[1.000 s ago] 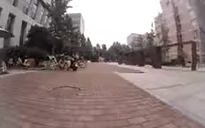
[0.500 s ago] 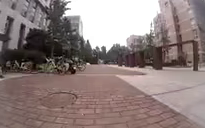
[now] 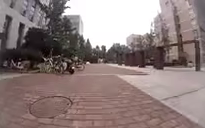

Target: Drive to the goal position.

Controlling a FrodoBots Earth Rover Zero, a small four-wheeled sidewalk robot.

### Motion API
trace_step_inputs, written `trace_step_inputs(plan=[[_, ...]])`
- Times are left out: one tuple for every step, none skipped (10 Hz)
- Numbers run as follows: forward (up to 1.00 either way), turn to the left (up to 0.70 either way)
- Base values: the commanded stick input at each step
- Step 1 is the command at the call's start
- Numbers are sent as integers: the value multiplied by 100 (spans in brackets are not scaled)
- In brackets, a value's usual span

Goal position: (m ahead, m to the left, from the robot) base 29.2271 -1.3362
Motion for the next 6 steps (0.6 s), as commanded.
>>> trace_step_inputs(plan=[[70, 0], [70, 0], [70, 0], [70, 0], [70, 0], [70, 0]])
